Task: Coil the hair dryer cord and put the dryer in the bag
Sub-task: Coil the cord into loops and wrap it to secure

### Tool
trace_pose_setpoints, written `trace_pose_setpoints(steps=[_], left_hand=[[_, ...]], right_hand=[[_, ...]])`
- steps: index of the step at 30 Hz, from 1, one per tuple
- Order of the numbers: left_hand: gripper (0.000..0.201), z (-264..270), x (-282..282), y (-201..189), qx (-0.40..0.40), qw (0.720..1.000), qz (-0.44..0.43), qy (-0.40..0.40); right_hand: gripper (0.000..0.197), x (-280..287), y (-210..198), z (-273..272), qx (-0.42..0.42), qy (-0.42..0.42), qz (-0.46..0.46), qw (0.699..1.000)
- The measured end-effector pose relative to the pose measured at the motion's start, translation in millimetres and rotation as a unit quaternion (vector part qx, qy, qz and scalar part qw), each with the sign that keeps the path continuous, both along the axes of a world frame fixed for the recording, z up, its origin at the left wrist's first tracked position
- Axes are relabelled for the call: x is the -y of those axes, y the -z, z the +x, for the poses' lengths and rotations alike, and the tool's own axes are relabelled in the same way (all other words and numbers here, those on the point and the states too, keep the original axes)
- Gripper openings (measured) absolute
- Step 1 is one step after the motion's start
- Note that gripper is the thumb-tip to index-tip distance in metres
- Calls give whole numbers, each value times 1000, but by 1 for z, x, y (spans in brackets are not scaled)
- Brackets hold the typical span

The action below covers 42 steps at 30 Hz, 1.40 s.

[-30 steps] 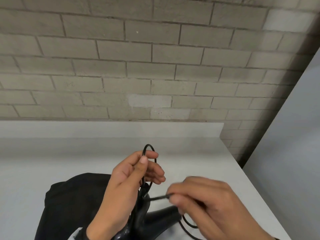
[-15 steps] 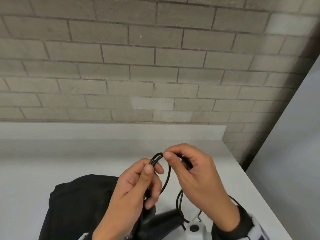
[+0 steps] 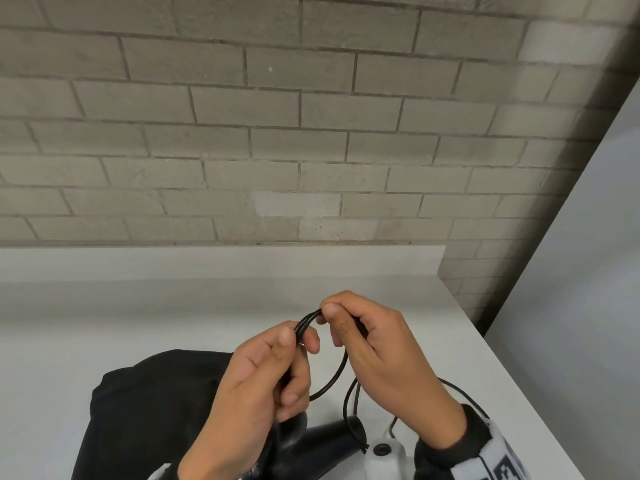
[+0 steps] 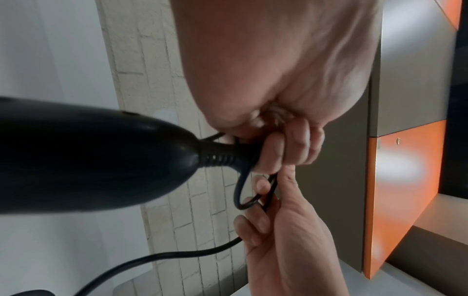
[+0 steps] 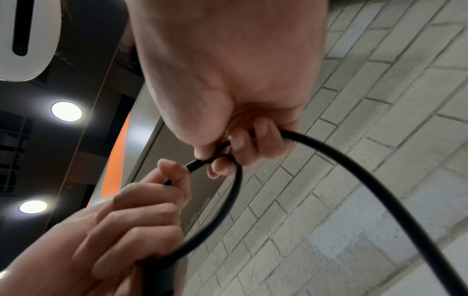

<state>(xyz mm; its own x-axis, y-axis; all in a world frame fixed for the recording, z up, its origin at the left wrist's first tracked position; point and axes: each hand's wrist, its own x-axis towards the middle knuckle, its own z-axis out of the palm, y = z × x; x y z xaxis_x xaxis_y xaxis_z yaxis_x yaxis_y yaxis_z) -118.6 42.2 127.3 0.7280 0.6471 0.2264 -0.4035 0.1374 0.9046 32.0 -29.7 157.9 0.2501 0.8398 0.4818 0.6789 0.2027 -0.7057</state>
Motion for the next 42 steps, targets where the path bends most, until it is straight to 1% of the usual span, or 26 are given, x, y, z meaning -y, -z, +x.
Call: trace_pose_setpoints(steps=[2,4,12,17,23,25,29,31,34,36,39,40,42], left_hand=[[53,-3,-2,1,12,999,-6,33],[50,-5,-3,2,11,999,-1,45],[48,-3,-3,4,-7,999,33,12],[47,-3,-4,6,-17,998,57,7],[48,-3,0,8,15,1000,8,26],[46,-1,0,9,32,999,-4,23],[45,0,-1,10,63,997,-45,-5],[46,0,-4,11,73,995,-63,-27],[44,-3,-9,11,88,991,-81,-65],[38,-5,-12,10,96,986,-96,-93],[36,-4,-17,8,97,978,-117,-142],[35,-3,-18,8,97,976,-118,-156],[32,-3,-22,7,95,971,-116,-183]], right_hand=[[30,-2,2,-1,-16,3,-6,1000],[30,-3,4,-2,-27,5,-9,1000],[29,-7,2,-5,-75,29,29,996],[30,-9,6,-9,-99,31,32,994],[32,-11,15,-9,-79,11,-1,997],[30,-11,19,-8,-95,1,-7,995],[26,-3,39,-4,-132,-18,-52,990],[20,4,56,0,-141,-24,-96,985],[12,18,85,6,-198,-49,-189,961],[9,31,99,8,-225,-70,-235,943],[9,49,110,7,-227,-71,-283,929],[8,55,113,8,-214,-58,-287,932],[2,66,116,16,-133,-9,-279,951]])
